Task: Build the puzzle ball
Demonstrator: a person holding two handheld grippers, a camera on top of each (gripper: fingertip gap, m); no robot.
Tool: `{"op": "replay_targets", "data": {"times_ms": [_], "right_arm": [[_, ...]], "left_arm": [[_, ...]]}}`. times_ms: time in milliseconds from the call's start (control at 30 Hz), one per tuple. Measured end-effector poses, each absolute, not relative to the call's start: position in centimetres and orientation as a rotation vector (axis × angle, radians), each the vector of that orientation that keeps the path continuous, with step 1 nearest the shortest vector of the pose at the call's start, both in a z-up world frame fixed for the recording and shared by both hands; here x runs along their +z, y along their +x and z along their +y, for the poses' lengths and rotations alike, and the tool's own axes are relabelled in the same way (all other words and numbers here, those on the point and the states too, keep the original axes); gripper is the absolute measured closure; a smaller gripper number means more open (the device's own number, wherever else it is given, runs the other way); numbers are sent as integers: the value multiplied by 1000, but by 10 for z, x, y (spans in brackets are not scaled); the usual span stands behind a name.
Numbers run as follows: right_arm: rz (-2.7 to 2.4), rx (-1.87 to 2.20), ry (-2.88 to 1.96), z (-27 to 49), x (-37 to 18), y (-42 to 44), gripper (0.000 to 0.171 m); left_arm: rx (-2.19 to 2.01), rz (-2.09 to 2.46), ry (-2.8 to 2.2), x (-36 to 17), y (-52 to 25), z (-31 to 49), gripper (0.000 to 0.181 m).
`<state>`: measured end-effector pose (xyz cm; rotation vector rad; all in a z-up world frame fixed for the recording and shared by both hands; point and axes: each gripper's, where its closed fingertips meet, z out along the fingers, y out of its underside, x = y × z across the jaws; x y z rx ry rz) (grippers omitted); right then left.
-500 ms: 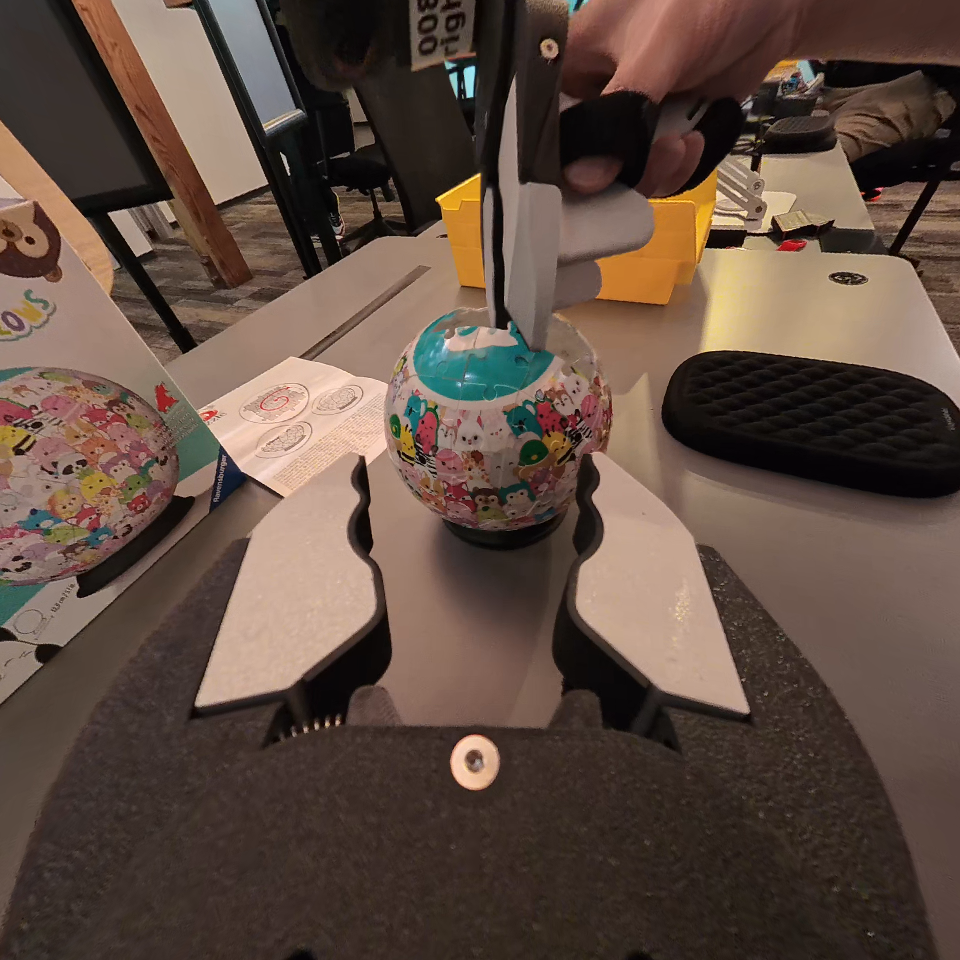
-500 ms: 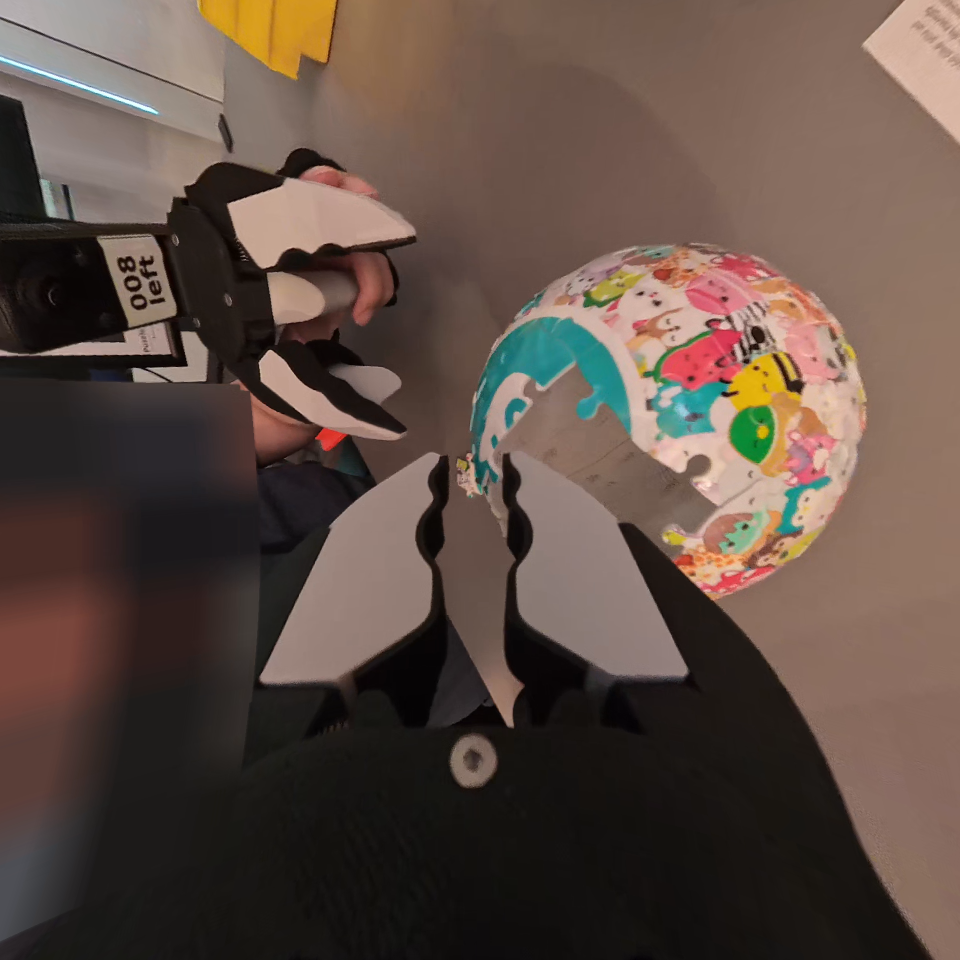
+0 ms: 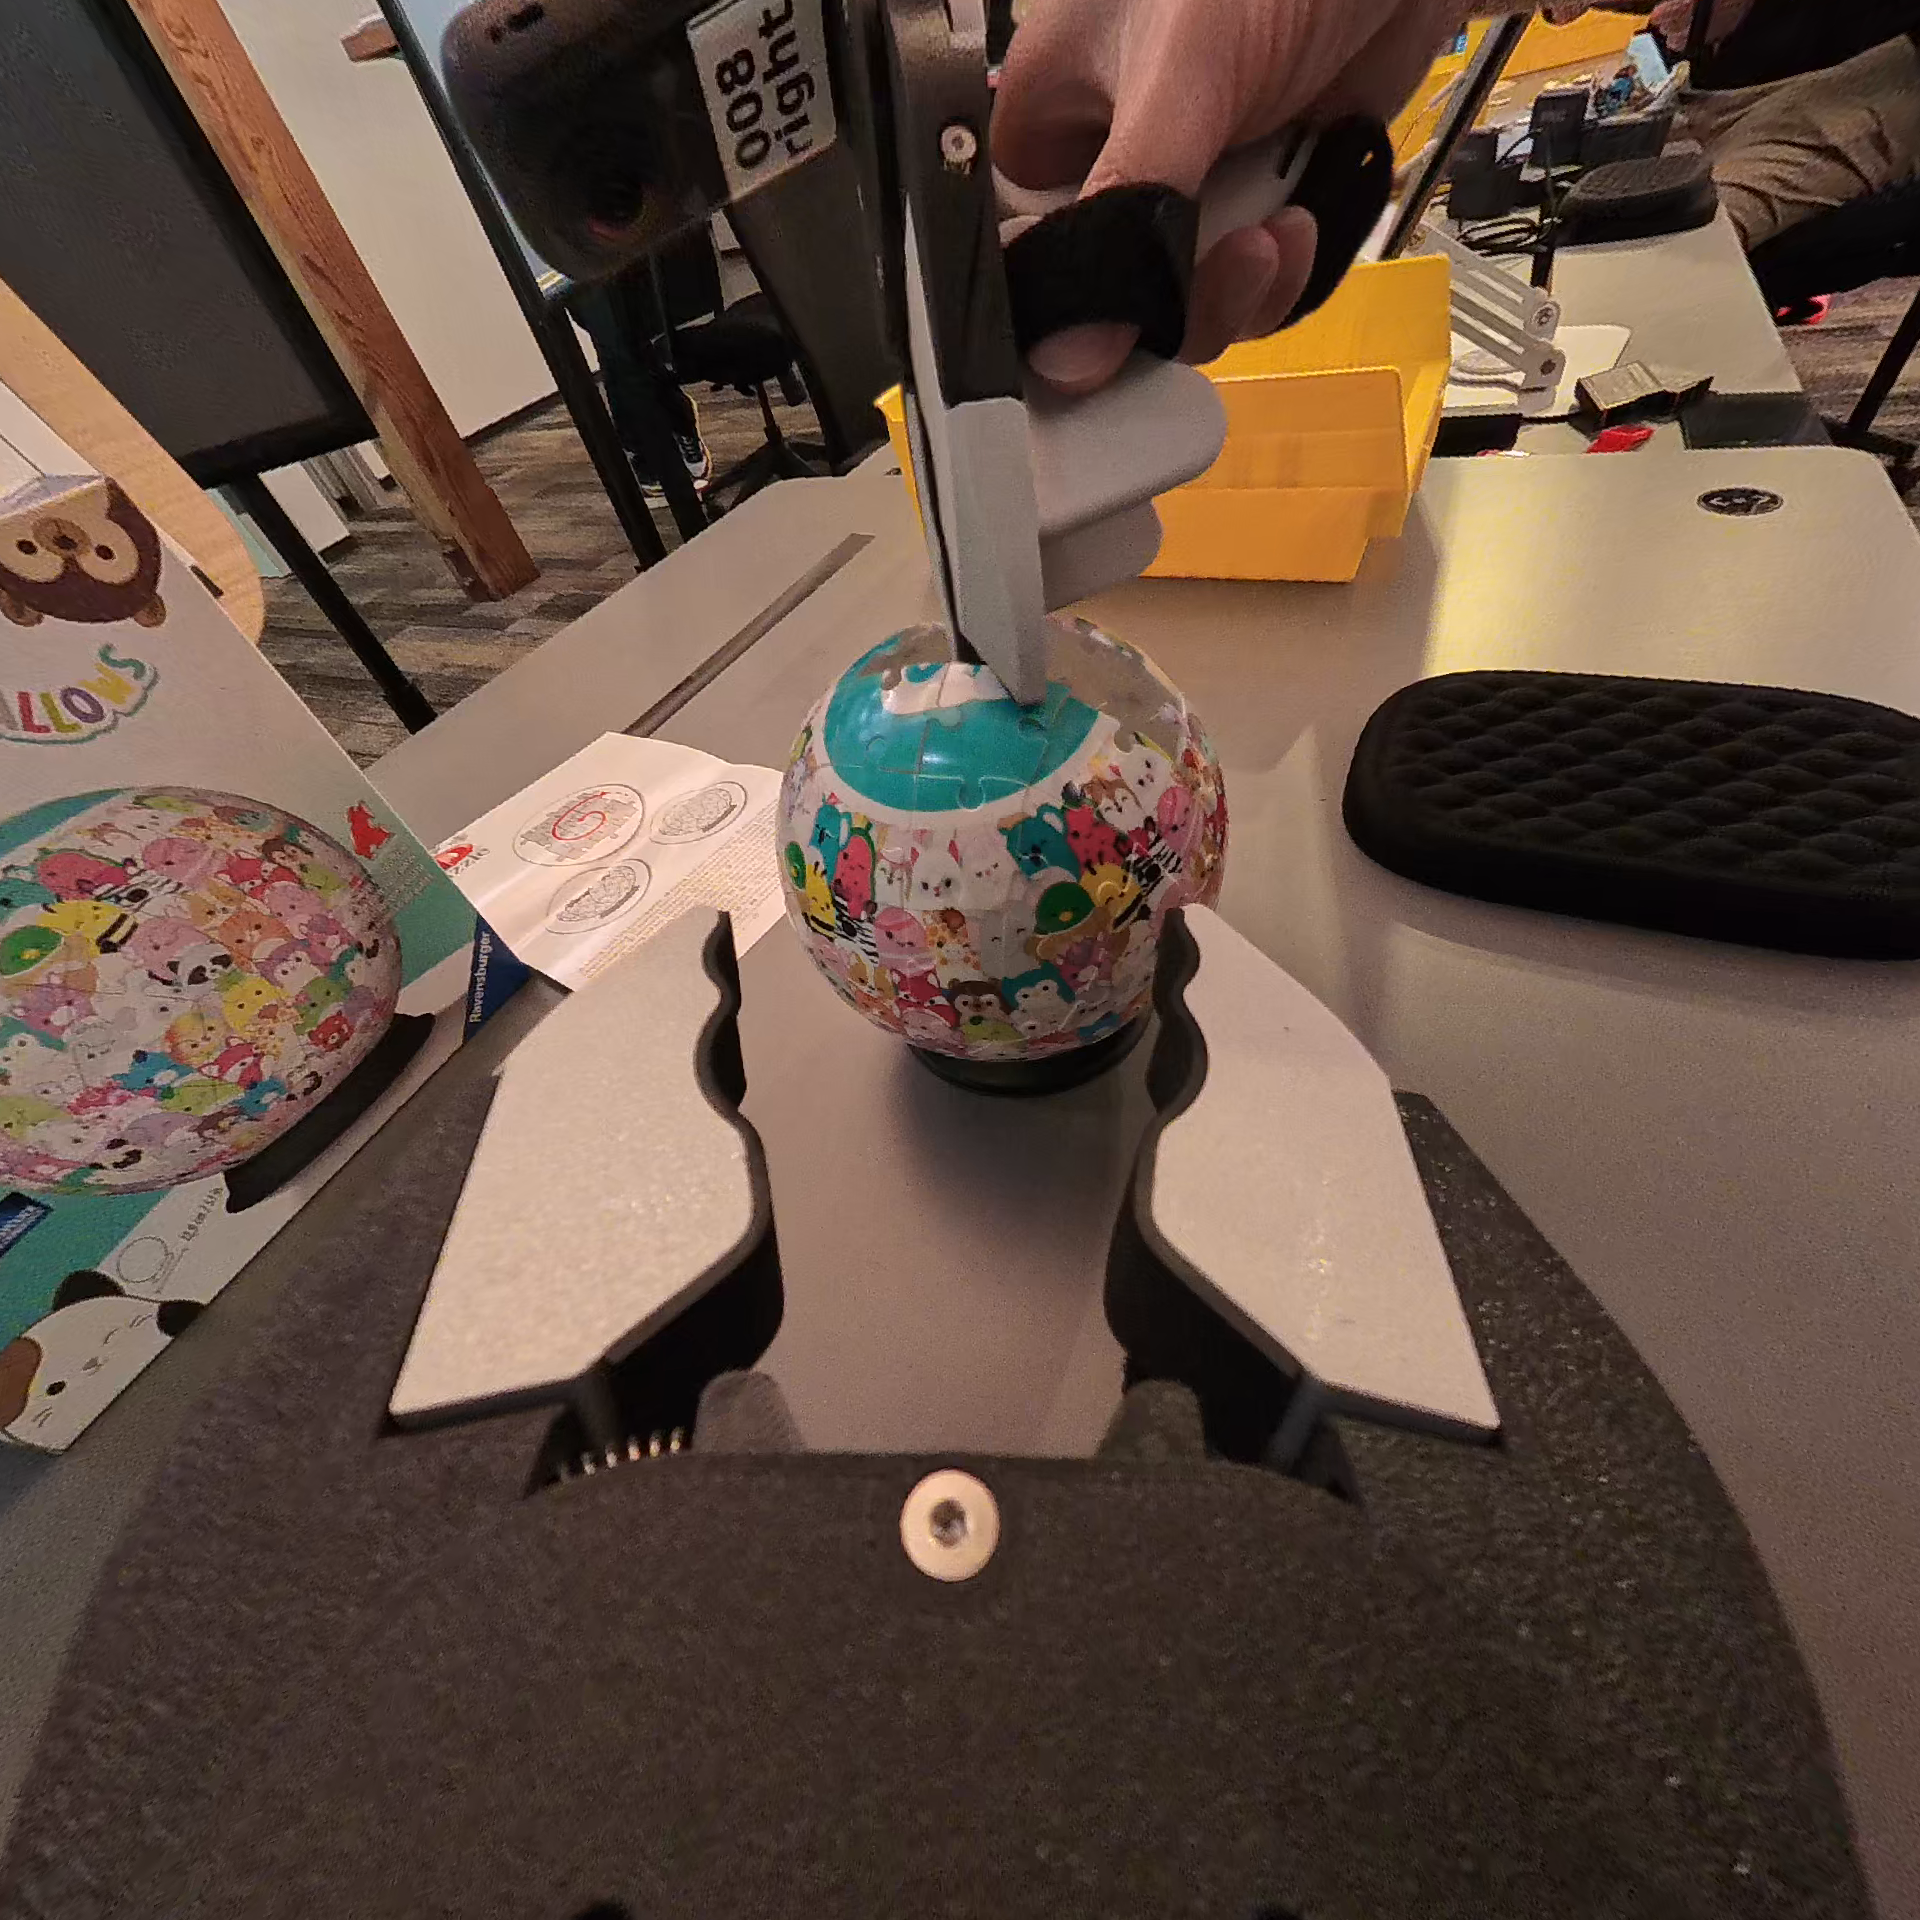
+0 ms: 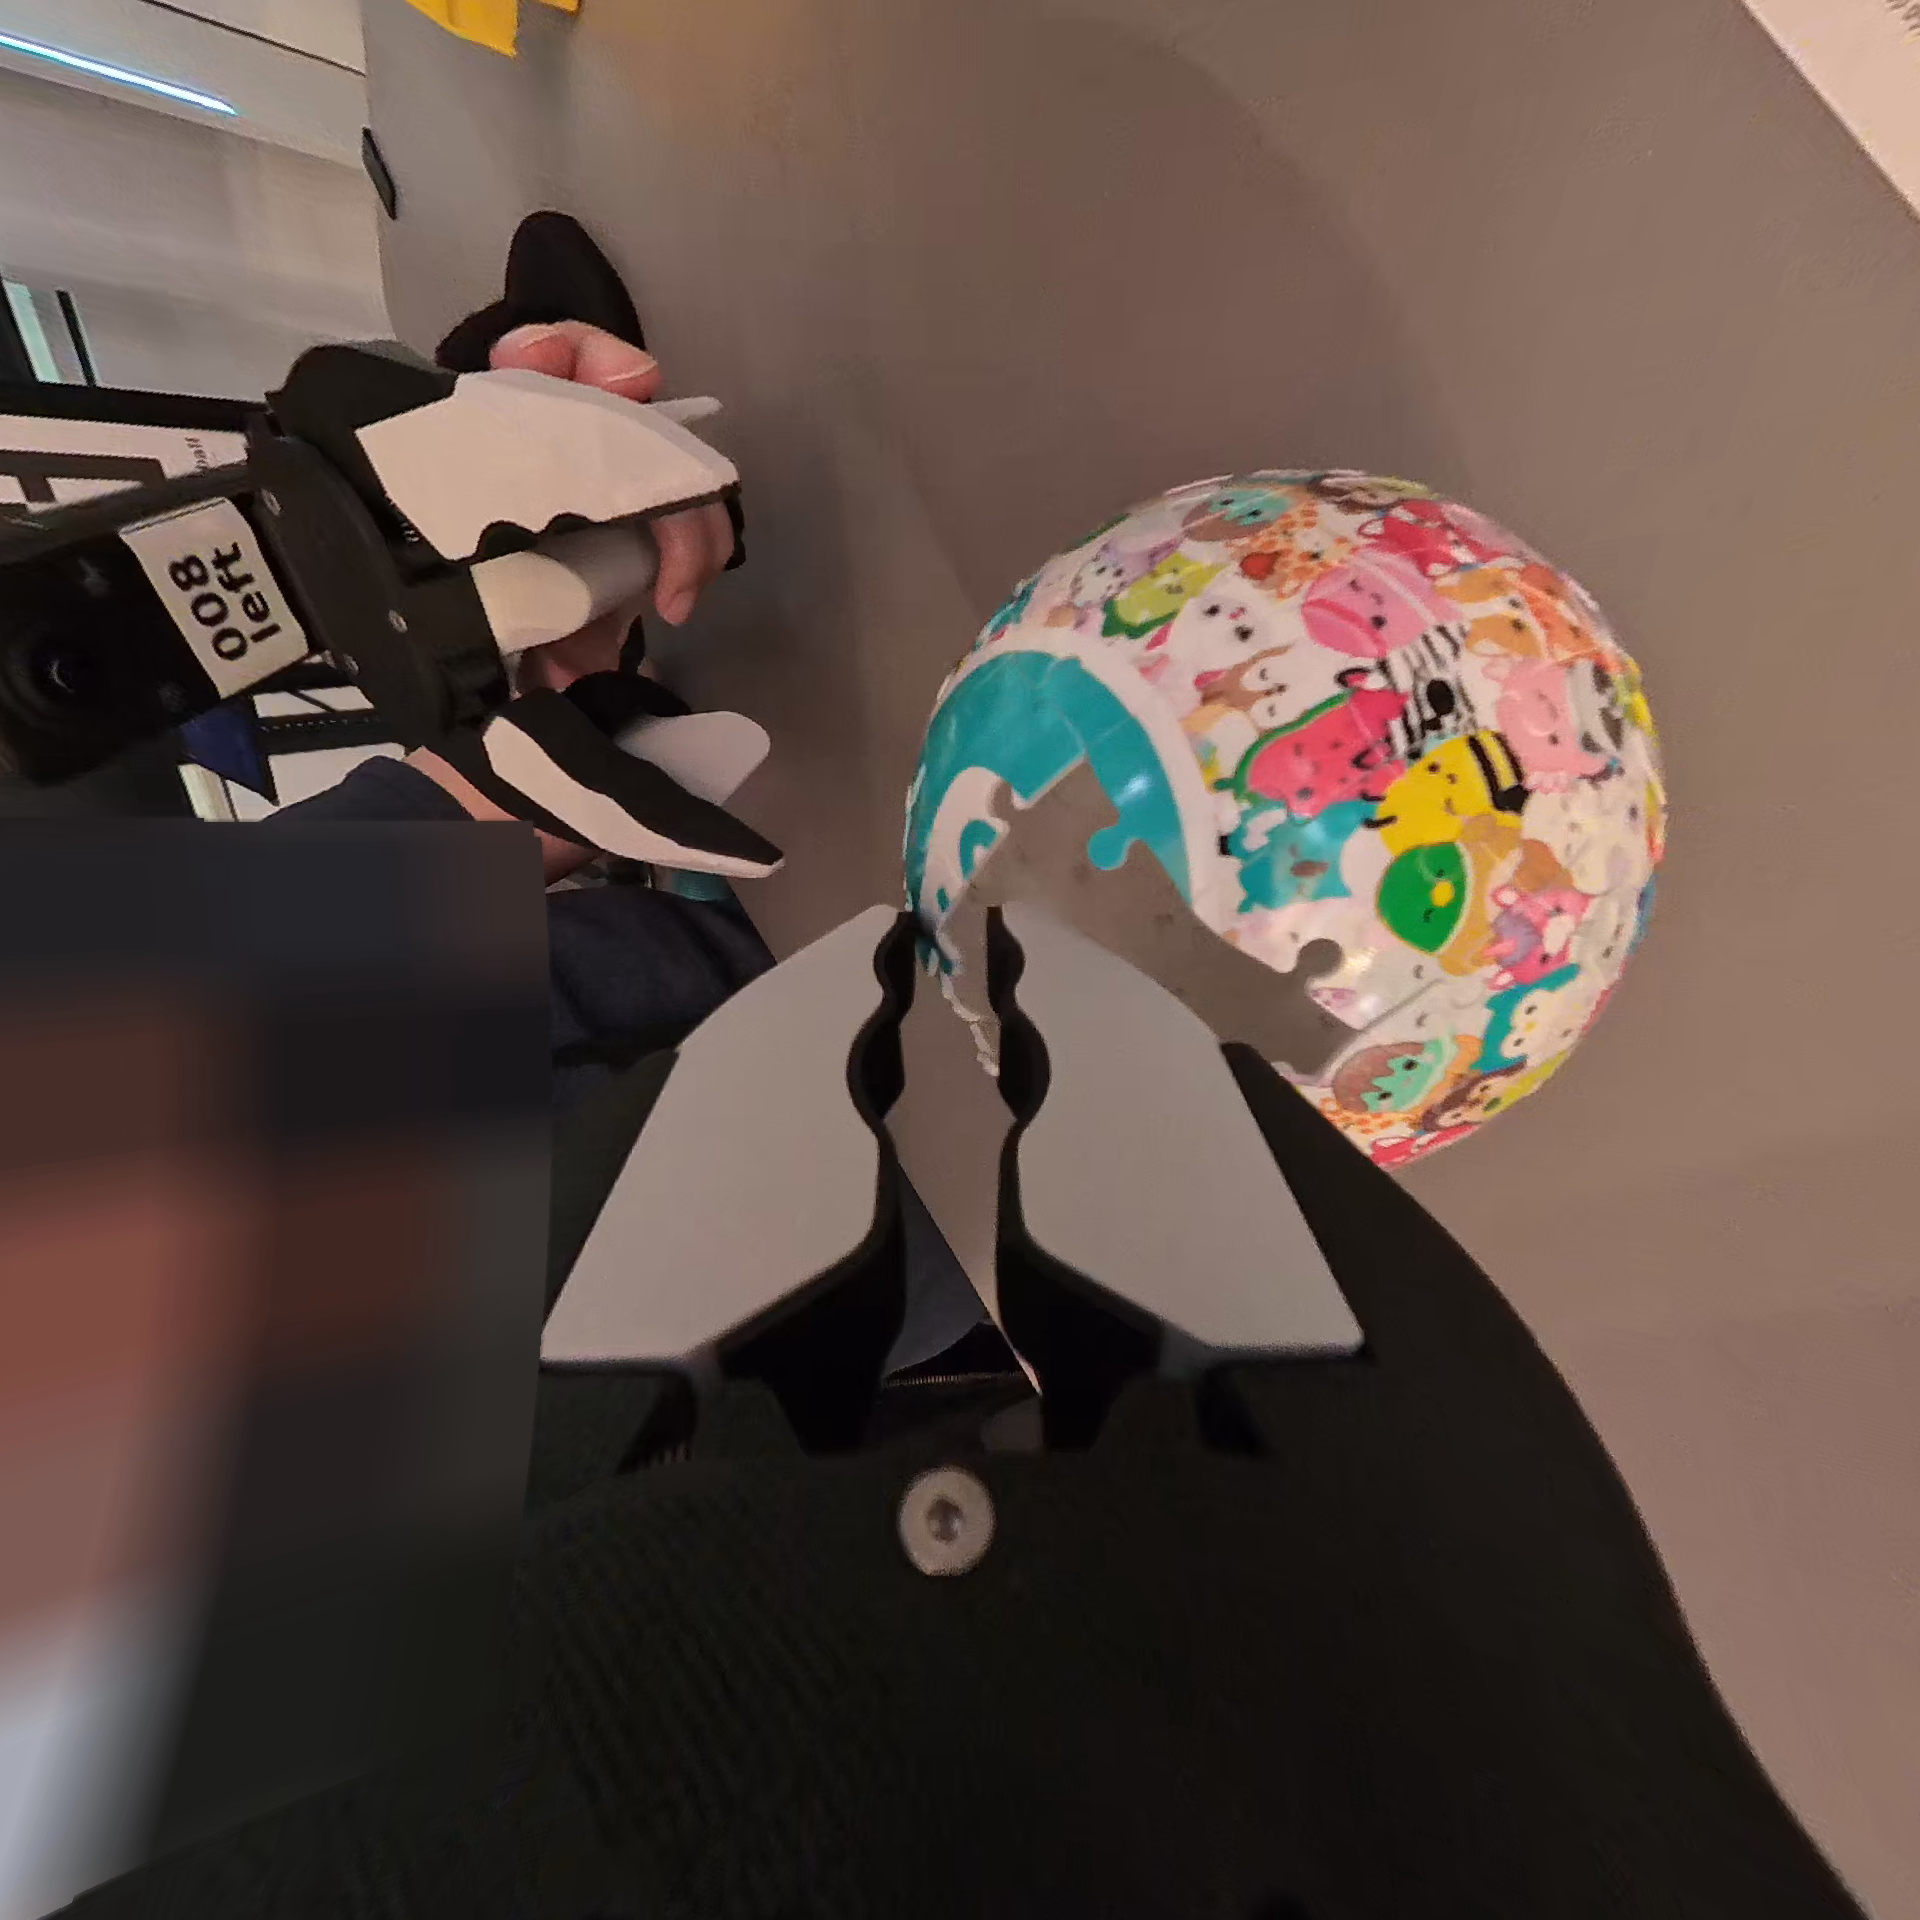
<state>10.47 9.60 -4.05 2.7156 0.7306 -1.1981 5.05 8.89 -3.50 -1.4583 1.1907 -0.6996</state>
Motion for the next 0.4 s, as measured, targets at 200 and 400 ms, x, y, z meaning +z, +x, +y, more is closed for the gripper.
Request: {"op": "replay_targets", "data": {"times_ms": [200,400], "right_arm": [[723,-1181,2640,92,-39,104,158],[725,-1165,2568,88,-41,103,162]], "left_arm": [[-697,1187,-1451,-33,49,89,105],[-685,1194,-1443,-32,49,88,105]]}}
